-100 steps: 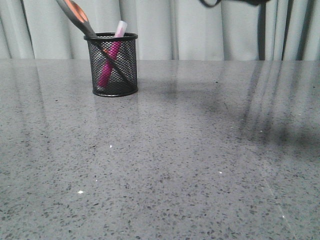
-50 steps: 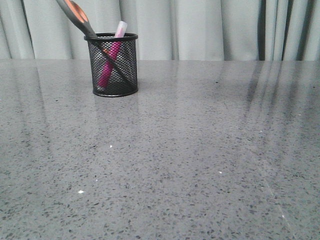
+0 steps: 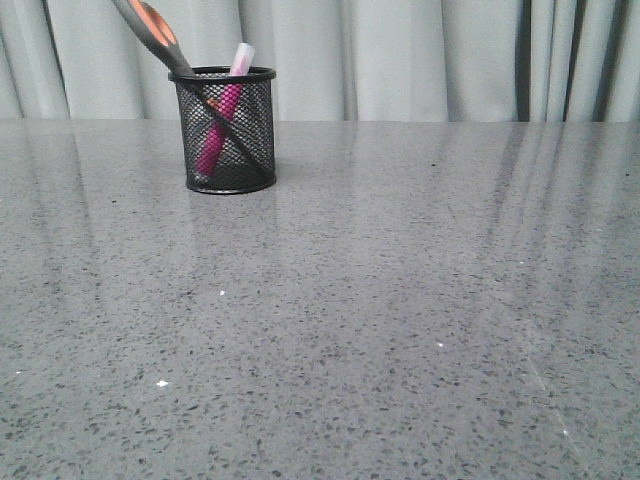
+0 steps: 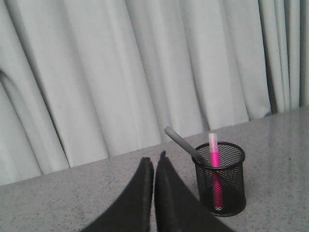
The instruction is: Put pen and scissors into bin
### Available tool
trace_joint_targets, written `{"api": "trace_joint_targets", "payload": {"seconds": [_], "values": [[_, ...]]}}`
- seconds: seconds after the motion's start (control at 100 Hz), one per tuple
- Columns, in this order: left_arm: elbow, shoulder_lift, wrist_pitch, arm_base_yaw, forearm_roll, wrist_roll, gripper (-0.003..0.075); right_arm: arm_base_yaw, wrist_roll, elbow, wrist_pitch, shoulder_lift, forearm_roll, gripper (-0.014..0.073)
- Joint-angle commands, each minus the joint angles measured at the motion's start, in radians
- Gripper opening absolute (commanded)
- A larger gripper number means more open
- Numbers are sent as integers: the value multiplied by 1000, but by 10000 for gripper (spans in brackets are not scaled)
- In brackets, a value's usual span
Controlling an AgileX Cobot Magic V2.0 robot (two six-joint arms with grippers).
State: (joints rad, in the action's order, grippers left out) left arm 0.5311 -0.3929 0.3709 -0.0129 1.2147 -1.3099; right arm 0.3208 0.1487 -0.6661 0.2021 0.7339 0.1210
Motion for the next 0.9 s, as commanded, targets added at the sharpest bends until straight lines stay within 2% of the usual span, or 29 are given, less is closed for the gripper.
{"api": "trace_joint_targets", "payload": {"seconds": [0.0, 0.13, 0.39, 0.58, 0.89], "values": [[-33, 69, -67, 2, 85, 13, -22, -5, 24, 110, 87, -126, -14, -66], [-134, 185, -119, 2, 124, 13, -22, -5, 24, 268, 89, -298, -14, -66], [-295, 349, -117, 2, 166, 13, -22, -5, 24, 498, 59, -542, -14, -67], [-339, 368, -110, 2, 175, 13, -22, -5, 24, 571, 57, -604, -14, -67], [-339, 368, -110, 2, 186, 13, -22, -5, 24, 571, 50, -604, -14, -68]]}}
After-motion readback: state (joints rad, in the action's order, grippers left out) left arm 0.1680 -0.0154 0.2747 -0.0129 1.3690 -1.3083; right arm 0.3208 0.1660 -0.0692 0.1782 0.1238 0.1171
